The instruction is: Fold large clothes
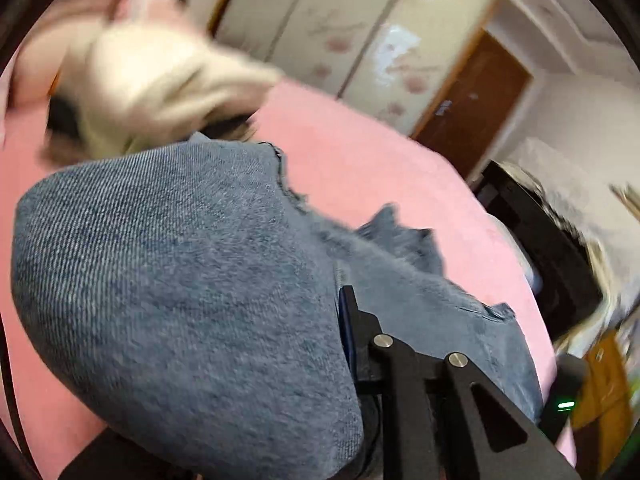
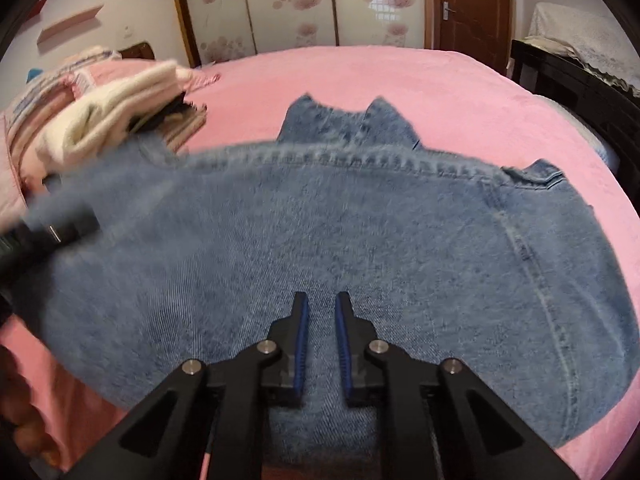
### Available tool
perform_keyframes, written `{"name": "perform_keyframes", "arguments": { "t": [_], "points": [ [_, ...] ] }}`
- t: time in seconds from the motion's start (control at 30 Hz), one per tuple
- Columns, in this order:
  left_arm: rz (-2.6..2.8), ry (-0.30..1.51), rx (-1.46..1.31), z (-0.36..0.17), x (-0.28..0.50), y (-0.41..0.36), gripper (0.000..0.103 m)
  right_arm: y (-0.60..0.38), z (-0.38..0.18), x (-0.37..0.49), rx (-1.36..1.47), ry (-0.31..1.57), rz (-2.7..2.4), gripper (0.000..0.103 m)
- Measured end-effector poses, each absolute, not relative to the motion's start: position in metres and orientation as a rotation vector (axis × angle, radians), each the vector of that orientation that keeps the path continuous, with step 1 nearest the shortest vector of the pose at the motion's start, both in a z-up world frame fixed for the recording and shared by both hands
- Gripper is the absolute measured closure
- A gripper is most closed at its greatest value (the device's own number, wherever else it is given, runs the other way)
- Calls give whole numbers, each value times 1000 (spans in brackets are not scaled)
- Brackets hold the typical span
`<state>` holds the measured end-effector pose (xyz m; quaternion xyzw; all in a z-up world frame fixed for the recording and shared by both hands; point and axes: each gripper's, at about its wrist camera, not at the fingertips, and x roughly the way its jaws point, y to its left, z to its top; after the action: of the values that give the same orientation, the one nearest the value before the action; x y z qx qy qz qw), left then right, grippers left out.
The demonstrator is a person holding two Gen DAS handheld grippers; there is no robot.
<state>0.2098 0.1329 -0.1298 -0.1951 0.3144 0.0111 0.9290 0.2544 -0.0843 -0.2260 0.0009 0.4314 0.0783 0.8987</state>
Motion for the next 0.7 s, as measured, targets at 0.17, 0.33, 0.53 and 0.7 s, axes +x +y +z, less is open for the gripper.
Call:
{"name": "perform_keyframes", "arguments": {
  "t": [0.17, 0.33, 0.53, 0.7],
  "points": [
    [-97, 568, -189, -92, 215, 61, 90, -105, -240, 257, 125, 904, 235, 90],
    [-203, 553, -68, -73, 227, -2, 90, -132, -241, 256, 306, 904, 293, 93],
    [-315, 594, 18, -80, 244, -78, 90, -211, -221, 215, 518, 841, 218, 97],
    [-369, 675, 140, -124, 248, -138, 90, -277, -217, 172, 489, 863, 43, 97]
  ]
}}
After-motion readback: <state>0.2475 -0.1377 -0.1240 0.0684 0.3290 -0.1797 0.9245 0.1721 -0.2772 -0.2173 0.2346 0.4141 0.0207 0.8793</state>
